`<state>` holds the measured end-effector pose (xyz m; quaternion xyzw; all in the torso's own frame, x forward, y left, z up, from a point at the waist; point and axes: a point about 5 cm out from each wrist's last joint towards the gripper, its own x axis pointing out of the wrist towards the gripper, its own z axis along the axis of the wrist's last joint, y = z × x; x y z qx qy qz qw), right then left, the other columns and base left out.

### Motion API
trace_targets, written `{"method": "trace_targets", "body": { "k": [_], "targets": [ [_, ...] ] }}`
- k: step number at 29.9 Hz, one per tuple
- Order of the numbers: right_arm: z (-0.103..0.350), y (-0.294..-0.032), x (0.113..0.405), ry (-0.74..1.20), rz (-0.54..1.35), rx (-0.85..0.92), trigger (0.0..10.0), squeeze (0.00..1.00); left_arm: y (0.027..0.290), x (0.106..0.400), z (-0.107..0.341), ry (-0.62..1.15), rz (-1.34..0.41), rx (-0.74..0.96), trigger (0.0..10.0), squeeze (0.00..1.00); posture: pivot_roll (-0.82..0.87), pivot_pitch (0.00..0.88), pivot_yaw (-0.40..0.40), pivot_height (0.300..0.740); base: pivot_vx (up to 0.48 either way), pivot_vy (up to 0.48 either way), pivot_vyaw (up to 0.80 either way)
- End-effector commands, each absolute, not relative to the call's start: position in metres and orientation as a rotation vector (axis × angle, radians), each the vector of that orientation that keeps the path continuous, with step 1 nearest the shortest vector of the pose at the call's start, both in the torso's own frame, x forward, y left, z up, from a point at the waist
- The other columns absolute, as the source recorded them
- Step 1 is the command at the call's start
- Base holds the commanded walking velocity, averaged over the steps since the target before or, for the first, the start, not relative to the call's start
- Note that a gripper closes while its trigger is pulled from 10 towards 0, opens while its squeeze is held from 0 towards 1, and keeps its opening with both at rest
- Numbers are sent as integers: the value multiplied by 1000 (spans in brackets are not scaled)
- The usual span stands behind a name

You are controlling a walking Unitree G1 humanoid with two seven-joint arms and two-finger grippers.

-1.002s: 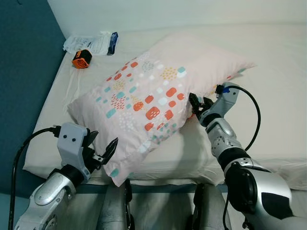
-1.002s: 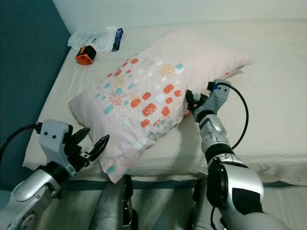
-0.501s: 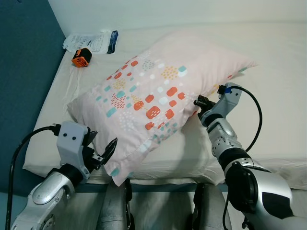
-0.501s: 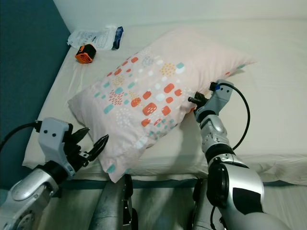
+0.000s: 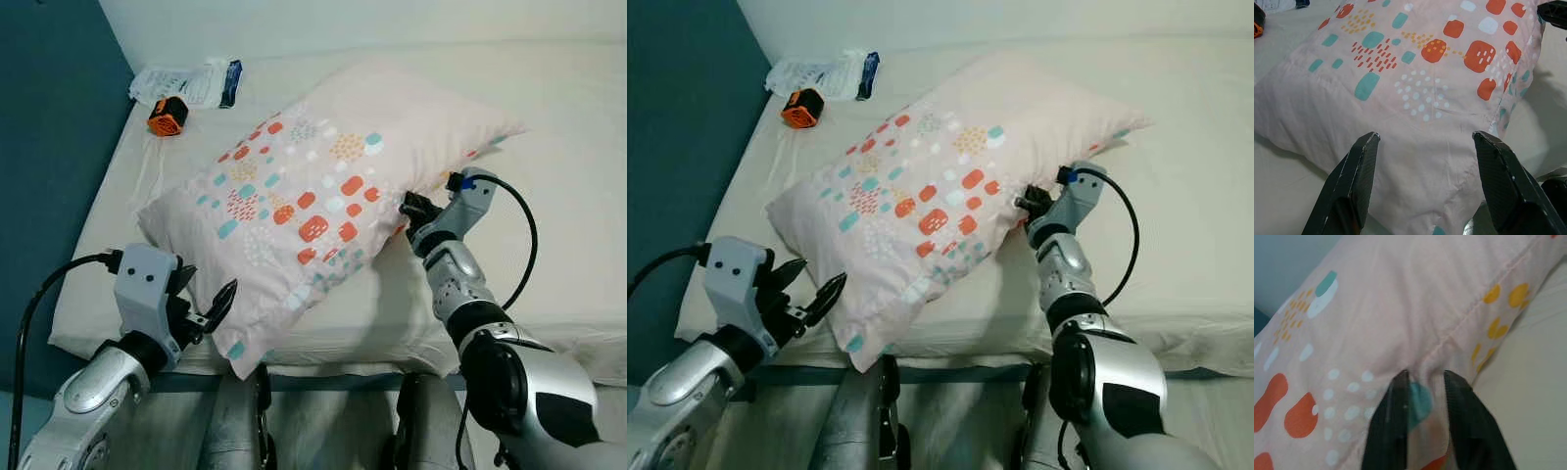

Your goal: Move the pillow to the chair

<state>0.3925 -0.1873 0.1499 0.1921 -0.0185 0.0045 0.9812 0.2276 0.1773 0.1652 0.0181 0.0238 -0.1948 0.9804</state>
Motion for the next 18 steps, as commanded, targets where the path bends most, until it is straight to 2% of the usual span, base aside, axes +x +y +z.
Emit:
{"method": "trace_targets", "body": {
  "k": [1, 6, 15, 16, 17, 18],
  "targets": [
    [148, -187, 392, -30, 7, 406, 10000, 1000, 180, 225, 166, 63, -400, 49, 10000, 0, 378, 285, 63, 575, 0, 0, 0],
    [147, -192, 392, -26, -28, 449, 10000, 1000, 182, 222, 167, 72, -403, 56, 10000, 0, 395, 293, 70, 575, 0, 0, 0],
    [153, -187, 395, -32, -18, 453, 10000, 1000, 186, 218, 169, 87, -401, 78, 10000, 0, 416, 299, 91, 575, 0, 0, 0],
    [155, -186, 396, -39, -9, 462, 10000, 643, 186, 218, 169, 88, -403, 80, 10000, 0, 416, 299, 93, 575, 0, 0, 0],
    [155, -186, 396, -39, -9, 462, 10000, 643, 186, 218, 169, 88, -403, 80, 10000, 0, 416, 299, 93, 575, 0, 0, 0],
    [157, -184, 397, -46, 4, 466, 10000, 114, 186, 218, 170, 89, -406, 83, 10000, 0, 418, 299, 96, 575, 0, 0, 0]
  ]
}}
